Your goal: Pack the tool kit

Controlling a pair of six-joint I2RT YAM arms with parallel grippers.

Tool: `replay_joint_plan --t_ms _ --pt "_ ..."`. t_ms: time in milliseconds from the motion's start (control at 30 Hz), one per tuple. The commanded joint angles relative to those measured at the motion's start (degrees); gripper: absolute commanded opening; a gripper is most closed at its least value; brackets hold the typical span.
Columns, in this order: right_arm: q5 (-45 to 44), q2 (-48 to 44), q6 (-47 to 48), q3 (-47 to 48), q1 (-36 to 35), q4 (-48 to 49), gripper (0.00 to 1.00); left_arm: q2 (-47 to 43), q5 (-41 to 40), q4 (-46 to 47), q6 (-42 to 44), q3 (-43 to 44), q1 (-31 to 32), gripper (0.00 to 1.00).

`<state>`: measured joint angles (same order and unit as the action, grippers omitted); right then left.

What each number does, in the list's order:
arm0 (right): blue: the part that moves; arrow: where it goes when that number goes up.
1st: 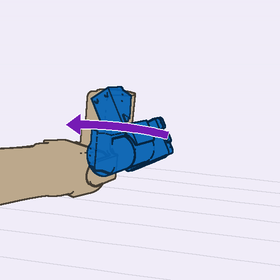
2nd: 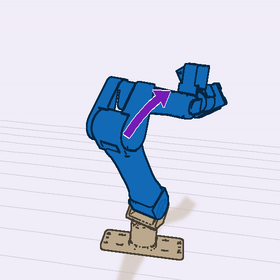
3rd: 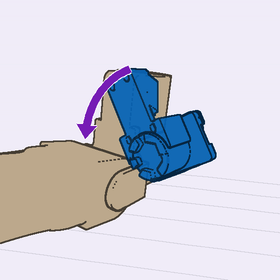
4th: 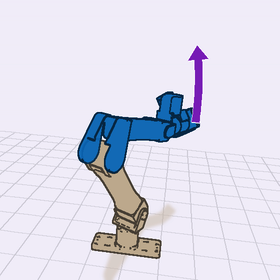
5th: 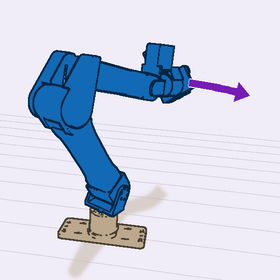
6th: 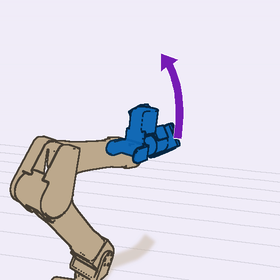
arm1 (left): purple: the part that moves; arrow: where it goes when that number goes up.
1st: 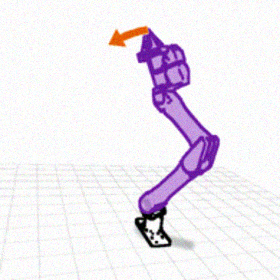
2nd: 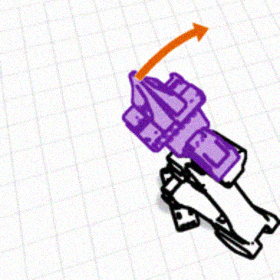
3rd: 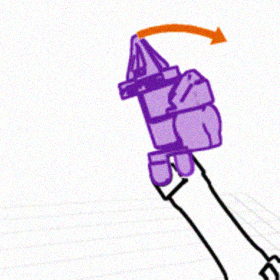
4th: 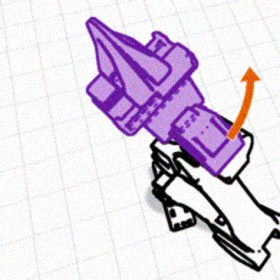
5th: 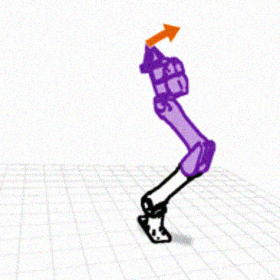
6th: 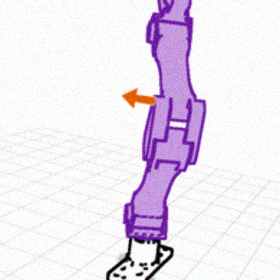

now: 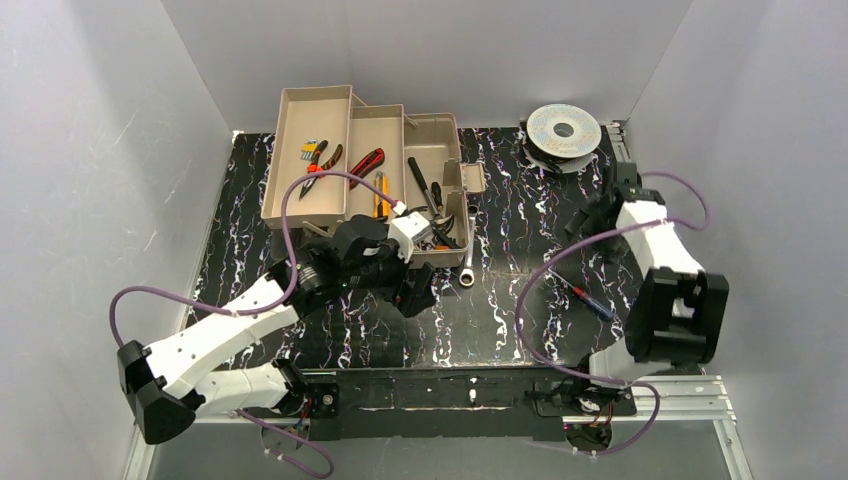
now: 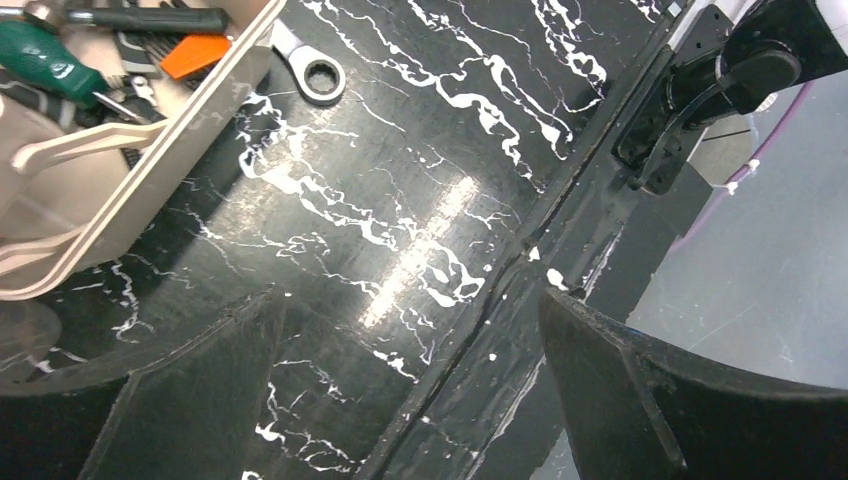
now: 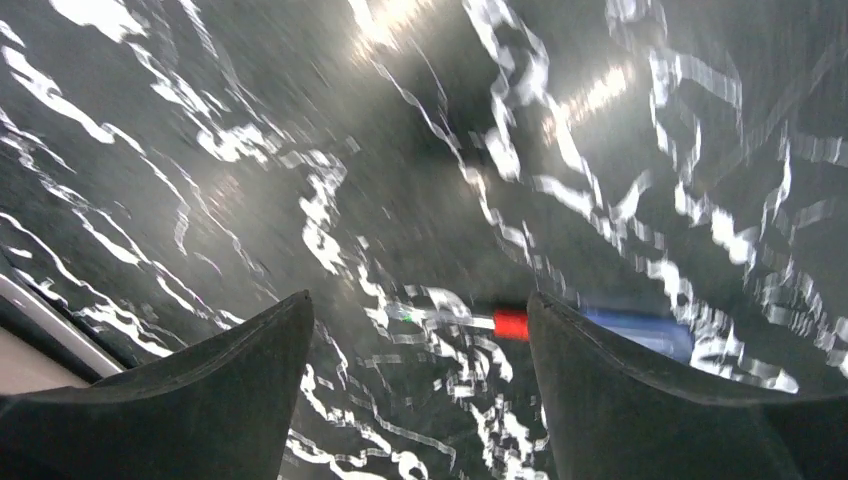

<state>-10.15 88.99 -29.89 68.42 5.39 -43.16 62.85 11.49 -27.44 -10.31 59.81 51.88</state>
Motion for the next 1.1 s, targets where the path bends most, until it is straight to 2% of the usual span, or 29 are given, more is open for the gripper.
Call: replay_joint_plan --t_ms 0,167,400,600,800,933,1067 --pt "-3.46 -14.68 -24.02 -11.33 -0.26 -4.47 0.86 -5.96 -2.89 -0.85 2.9 -2.19 0.11 0.98" --pt "-2.21 -32.46 -46.96 -24.97 -0.46 0.1 0.87 -8.61 -3.83 -1.12 3.37 -4.23 0.07 0.98" --pt "-0.92 -37.04 -62.34 -30.64 -0.37 -10.49 0.89 -11.04 -7.92 -3.11 4.3 -5.07 0.11 0.98" --pt "-3.78 -38.62 -68.74 -36.37 1.06 -6.13 0.88 -10.93 -8.64 -5.01 3.87 -4.45 0.07 0.98" --pt "3.27 -30.06 -64.44 -34.61 13.08 -5.32 0.83 -12.94 -13.18 -4.8 4.14 -5.32 0.07 0.98" --pt "2.63 -26.86 -64.34 -33.77 14.04 -5.58 0.81 -12.75 -13.37 -5.02 4.15 -5.26 0.07 0.98" --pt "2.99 -25.84 -66.79 -37.31 14.22 -0.8 0.69 -12.63 -13.58 -5.05 4.15 -5.25 0.08 0.98"
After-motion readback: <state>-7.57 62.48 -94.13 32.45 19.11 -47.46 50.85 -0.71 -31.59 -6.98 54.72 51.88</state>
